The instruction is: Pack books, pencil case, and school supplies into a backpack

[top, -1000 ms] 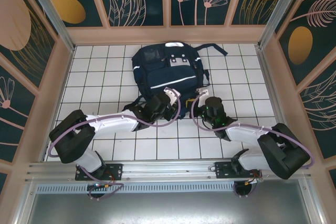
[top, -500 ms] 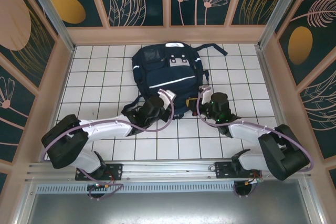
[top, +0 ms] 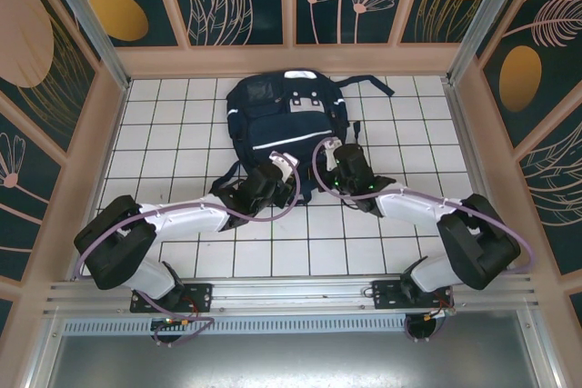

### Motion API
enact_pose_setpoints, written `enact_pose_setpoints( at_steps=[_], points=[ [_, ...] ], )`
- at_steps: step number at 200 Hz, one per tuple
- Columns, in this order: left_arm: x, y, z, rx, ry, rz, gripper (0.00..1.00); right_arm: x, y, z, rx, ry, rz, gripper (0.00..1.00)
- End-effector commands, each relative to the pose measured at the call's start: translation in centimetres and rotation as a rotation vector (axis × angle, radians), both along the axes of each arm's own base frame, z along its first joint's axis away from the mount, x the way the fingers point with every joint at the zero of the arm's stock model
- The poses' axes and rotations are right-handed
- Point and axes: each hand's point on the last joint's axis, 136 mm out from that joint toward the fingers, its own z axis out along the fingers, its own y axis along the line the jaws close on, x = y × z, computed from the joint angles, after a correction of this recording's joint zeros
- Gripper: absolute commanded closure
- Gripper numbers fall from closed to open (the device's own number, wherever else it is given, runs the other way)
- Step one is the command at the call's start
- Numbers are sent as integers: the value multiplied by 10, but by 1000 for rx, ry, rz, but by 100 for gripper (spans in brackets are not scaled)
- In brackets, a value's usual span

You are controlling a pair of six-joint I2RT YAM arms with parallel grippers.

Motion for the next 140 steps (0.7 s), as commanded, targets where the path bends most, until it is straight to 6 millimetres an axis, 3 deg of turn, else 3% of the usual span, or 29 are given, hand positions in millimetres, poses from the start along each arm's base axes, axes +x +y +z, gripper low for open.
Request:
enact_pose_setpoints(
  at_steps=[1, 34, 47, 73, 96, 117, 140],
  points=[
    [2, 13, -9, 58, 7, 39, 100, 28, -8, 21, -47, -83, -77, 79],
    [2, 14, -11, 52, 10, 43, 100, 31, -1, 23, -48, -72, -47, 100],
    [3, 16, -11, 56, 6, 56, 100, 32, -3, 21, -59, -64, -65, 100],
    [6, 30, -8, 62, -33, 116, 100, 40, -39, 12, -137, -47, -238, 100],
    [12, 51, -8, 108, -70, 214, 100, 41, -86, -3, -133, 12, -392, 100],
    [12, 57, -11, 119, -73, 237, 100, 40, -128, -15, -97, 49, -502, 100],
    [12, 59, -9, 107, -79, 241, 100, 39, -143, -19, -92, 56, -525, 100]
  ],
)
